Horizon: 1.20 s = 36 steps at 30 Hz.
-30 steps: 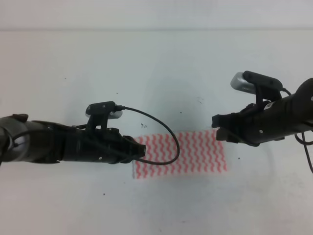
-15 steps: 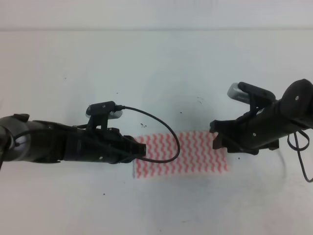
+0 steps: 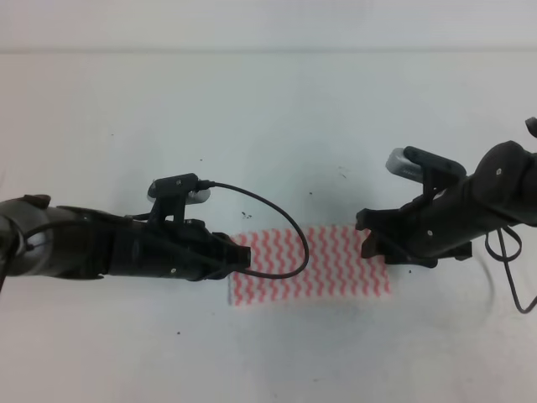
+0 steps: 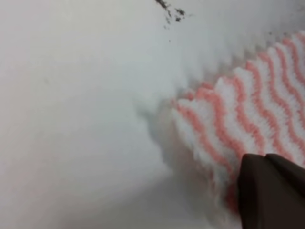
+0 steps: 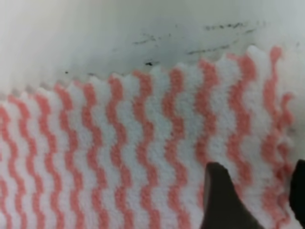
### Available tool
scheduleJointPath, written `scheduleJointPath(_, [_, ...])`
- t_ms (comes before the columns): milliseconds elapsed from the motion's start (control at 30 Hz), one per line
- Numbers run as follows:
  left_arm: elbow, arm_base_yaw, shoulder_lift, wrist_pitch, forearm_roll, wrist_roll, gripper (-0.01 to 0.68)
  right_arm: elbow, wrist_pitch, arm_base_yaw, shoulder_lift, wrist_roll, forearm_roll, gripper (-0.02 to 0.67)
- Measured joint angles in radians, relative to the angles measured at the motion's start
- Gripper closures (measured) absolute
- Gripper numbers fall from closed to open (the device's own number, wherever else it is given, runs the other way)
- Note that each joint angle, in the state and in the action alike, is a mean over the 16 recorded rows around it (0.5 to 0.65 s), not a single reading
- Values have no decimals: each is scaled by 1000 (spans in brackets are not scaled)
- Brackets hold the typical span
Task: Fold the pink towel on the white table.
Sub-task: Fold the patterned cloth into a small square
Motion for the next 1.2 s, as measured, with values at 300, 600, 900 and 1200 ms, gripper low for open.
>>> scheduleJointPath(300, [1,0,0,3,6,-5,676,-2,7,0,9,-1,4,352])
scheduleJointPath(600, [0,0,0,7,4,-8,676,0,32,-1,16,-2,10,351])
scheduleJointPath(900, [0,0,0,12,4,-8,676,-4,49,-1,28,-3,26,366])
scheduleJointPath(1200, [-2,0,1,13,4,-8,676,-3,60,-2,42,-7,29,438])
